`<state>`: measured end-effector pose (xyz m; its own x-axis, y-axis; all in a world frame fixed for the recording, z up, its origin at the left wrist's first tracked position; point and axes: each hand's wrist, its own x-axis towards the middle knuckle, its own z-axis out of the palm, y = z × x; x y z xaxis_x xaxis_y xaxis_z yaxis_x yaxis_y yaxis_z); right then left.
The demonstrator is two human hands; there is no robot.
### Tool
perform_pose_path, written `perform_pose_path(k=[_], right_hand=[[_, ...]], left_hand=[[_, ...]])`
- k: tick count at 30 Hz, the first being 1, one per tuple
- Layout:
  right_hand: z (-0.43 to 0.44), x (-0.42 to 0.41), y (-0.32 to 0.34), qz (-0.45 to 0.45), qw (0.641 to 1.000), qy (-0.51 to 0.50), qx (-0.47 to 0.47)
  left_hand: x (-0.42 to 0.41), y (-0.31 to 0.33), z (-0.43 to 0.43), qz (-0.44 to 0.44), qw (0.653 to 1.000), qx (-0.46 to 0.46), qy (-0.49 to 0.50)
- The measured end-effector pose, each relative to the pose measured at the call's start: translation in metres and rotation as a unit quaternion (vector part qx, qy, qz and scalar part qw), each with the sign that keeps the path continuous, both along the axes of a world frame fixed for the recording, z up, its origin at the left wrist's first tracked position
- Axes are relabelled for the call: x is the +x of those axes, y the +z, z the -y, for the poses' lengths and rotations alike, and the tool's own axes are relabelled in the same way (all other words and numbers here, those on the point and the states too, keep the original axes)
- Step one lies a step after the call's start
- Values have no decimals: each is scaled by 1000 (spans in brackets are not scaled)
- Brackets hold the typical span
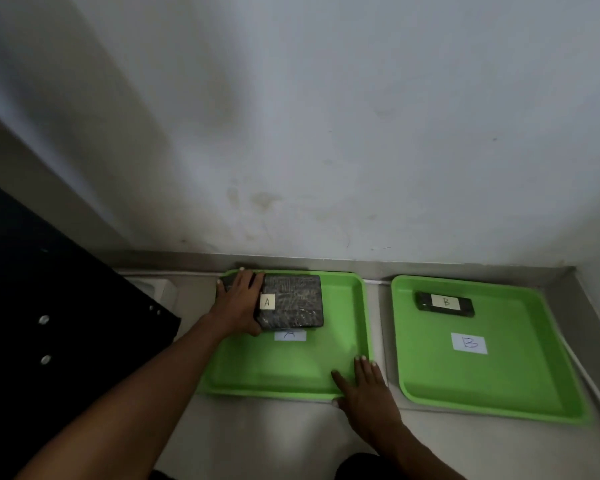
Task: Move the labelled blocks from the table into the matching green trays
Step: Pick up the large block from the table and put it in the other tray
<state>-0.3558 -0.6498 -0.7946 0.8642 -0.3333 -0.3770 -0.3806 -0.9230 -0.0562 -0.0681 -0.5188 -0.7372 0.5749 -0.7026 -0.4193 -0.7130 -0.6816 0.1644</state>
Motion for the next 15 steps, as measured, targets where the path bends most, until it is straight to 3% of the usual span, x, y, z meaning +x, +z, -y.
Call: perform_pose_path(k=[3,6,12,15], right_hand=[[-1,-9,-4,25,1000,7,-17],[-1,-11,-2,-15,1000,-16,2],[-1,-14,-11,11,1000,-27,-3],[-4,-14,-8,-29,999,-24,1]], left_hand=[[-1,-7,5,-15,1000,-1,-1],[0,-9,17,-32,999,13,-24],[-1,-22,21,-4,999,14,-46],[-3,-27,17,11,999,8,-49]])
